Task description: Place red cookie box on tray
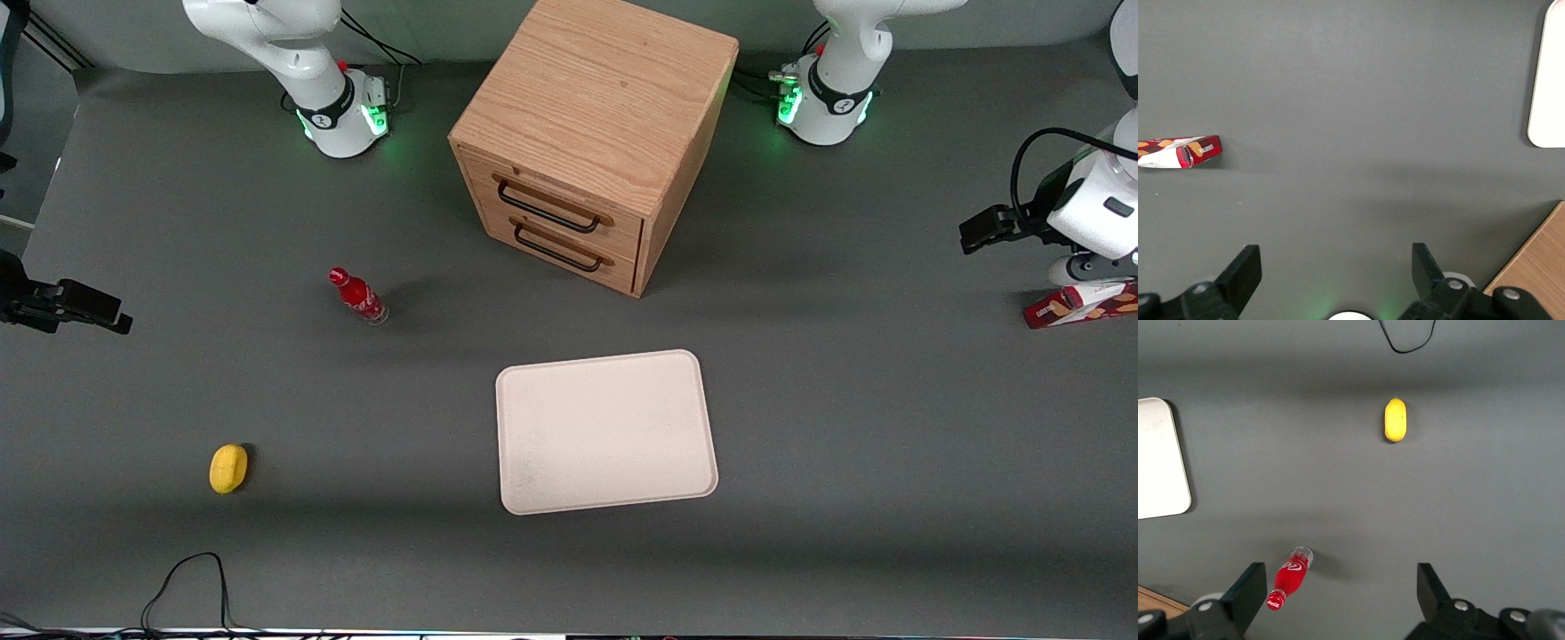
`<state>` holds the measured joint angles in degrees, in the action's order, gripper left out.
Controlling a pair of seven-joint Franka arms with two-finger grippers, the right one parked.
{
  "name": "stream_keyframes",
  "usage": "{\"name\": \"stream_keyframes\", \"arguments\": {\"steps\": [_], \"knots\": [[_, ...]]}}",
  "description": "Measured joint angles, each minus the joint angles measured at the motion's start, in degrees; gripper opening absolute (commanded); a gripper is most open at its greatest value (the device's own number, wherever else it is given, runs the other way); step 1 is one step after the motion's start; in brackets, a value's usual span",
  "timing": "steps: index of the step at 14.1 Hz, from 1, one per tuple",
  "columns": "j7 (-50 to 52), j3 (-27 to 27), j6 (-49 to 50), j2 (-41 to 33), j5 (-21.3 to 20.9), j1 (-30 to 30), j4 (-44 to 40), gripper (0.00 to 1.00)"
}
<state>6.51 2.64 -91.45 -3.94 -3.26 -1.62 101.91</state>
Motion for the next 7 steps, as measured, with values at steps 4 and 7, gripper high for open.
{"name": "stream_keyframes", "arguments": {"steps": [4,7], "knots": [[-0.18,0.02,1.19,0.29,0.31,-0.02,-0.89,1.00],[-0.19,0.01,3.17,1.40,0.39,-0.11,-2.73,1.00]]}}
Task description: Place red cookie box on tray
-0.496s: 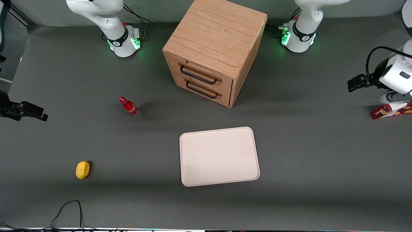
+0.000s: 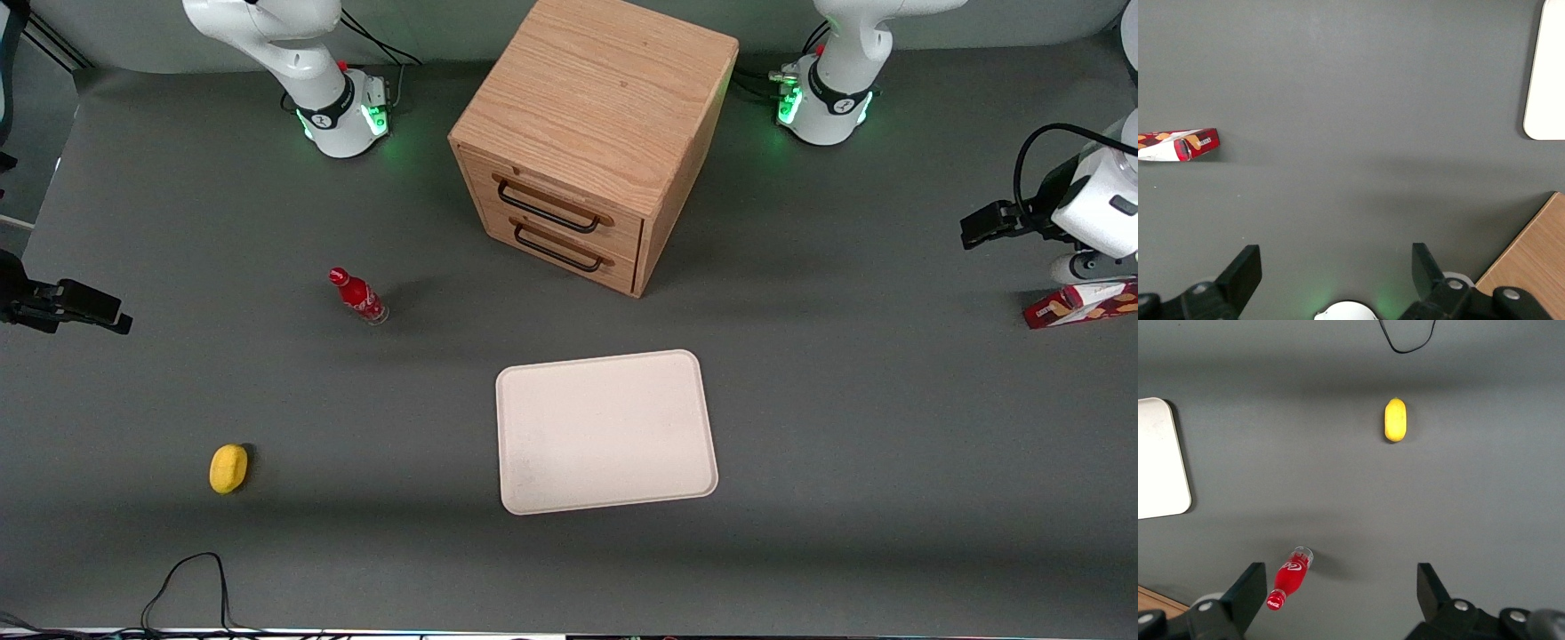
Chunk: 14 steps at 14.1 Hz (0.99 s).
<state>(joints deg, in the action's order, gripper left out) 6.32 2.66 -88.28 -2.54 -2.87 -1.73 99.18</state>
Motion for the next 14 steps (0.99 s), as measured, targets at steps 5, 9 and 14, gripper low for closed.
{"name": "stream_keyframes", "arguments": {"steps": [5,9,14], "knots": [[-0.84,-0.18,2.68,0.69,0.00,-0.17,-1.41,1.00],[-11.58,-1.42,3.37,1.16,-0.28,-4.87,-3.42,1.00],[-38.70,-2.30,5.43,5.76,-1.44,-20.71,-10.89,1.00]]}}
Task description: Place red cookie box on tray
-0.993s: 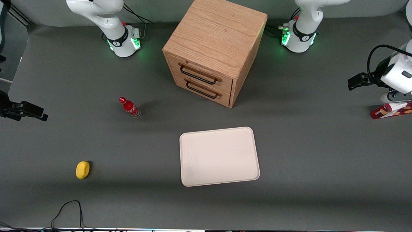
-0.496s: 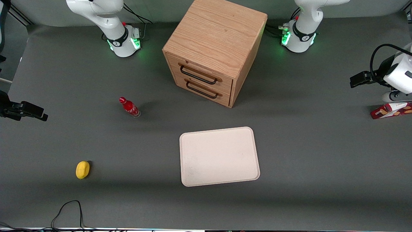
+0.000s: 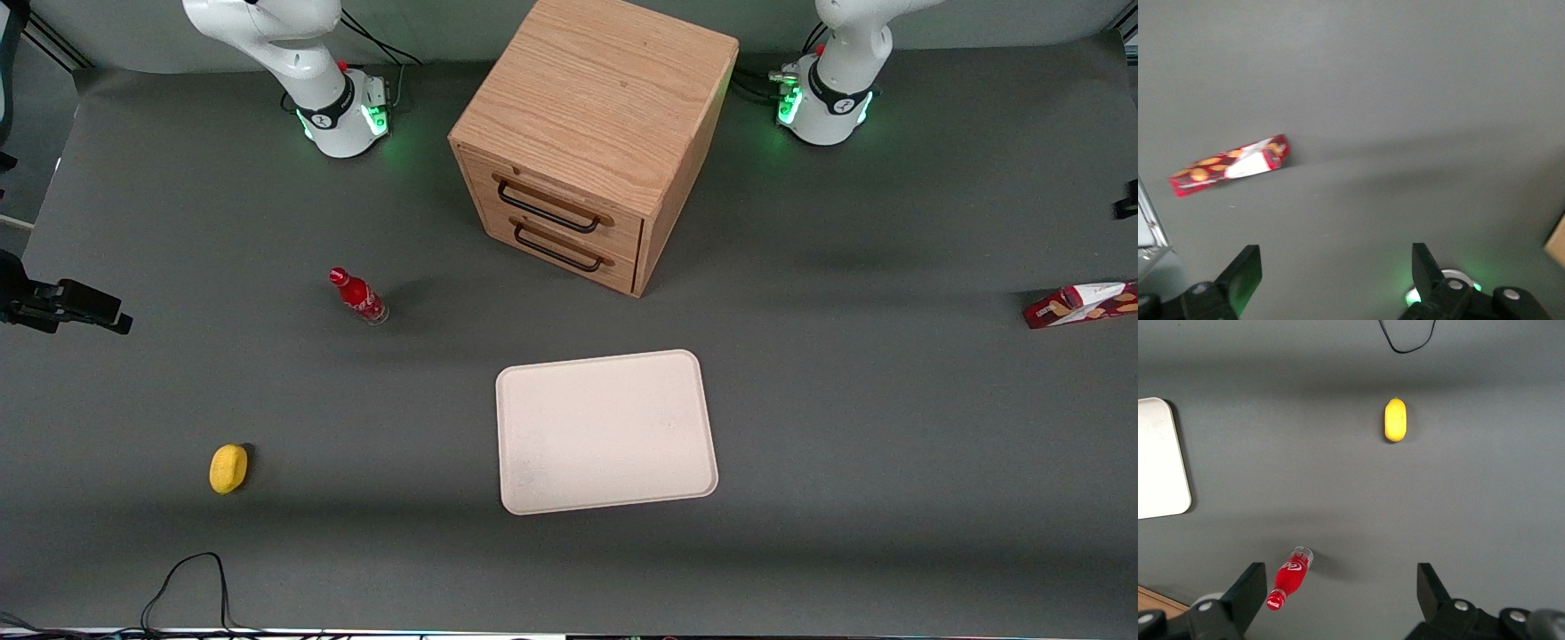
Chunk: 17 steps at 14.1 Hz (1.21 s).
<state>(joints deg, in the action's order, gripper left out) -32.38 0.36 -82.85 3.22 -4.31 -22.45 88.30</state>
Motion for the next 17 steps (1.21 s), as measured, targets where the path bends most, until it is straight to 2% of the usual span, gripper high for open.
{"name": "stream_keyframes", "arguments": {"steps": [4,7,13,15,17], "knots": [[-20.80,-0.15,0.13,7.10,-0.58,-12.69,-8.53,1.00],[-33.62,-0.12,0.02,12.91,-0.94,-19.13,-15.05,1.00],[-47.38,0.28,-2.77,16.99,-2.88,-21.68,-17.20,1.00],[-51.99,0.59,-6.46,16.77,-3.88,-21.67,-14.32,1.00],[-57.35,0.62,-12.81,15.77,-4.01,-21.67,-7.99,1.00]]}}
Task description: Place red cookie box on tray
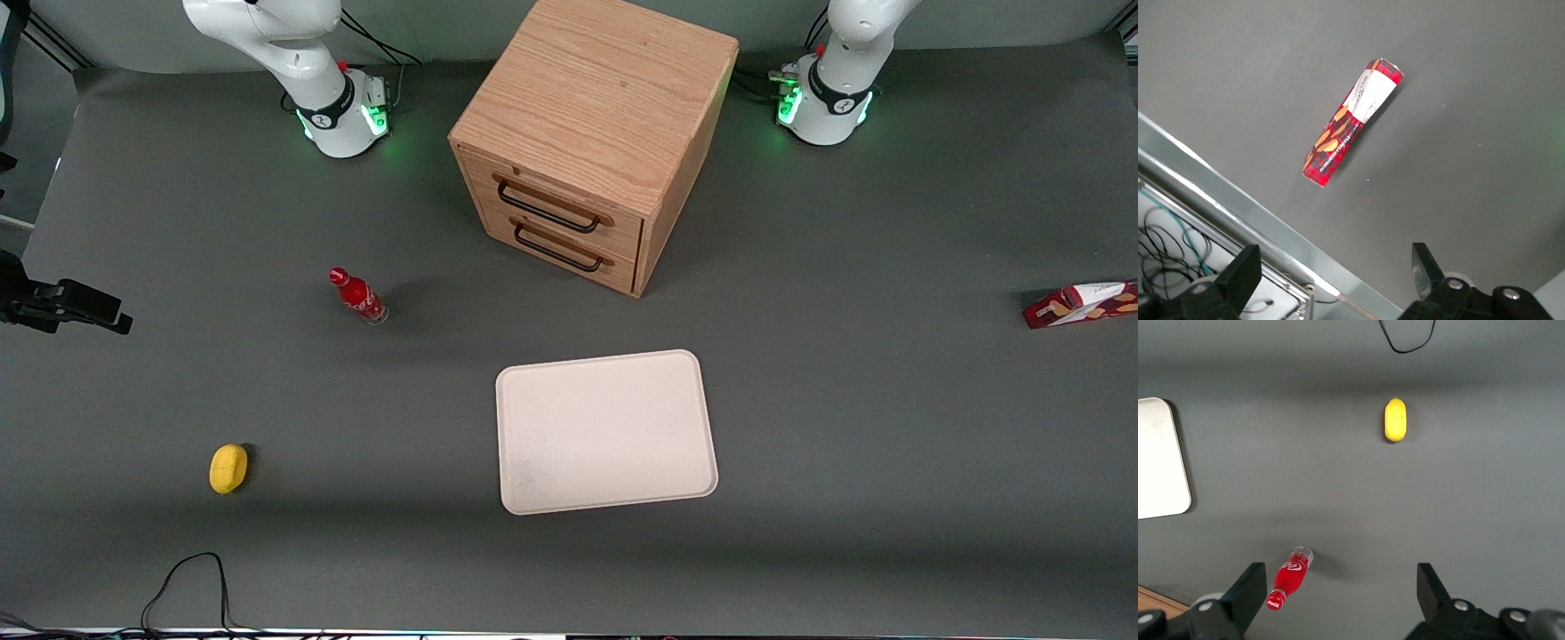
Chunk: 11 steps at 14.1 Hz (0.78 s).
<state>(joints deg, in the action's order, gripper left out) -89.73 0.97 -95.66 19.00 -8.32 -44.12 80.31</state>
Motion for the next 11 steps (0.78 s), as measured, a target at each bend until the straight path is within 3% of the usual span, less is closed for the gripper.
{"name": "stream_keyframes", "arguments": {"steps": [6,11], "knots": [[-16.42,0.03,-26.46,-6.39,-0.15,-0.02,28.00,0.99],[-25.50,0.41,-39.17,-5.45,-0.18,0.06,37.63,0.99]]}}
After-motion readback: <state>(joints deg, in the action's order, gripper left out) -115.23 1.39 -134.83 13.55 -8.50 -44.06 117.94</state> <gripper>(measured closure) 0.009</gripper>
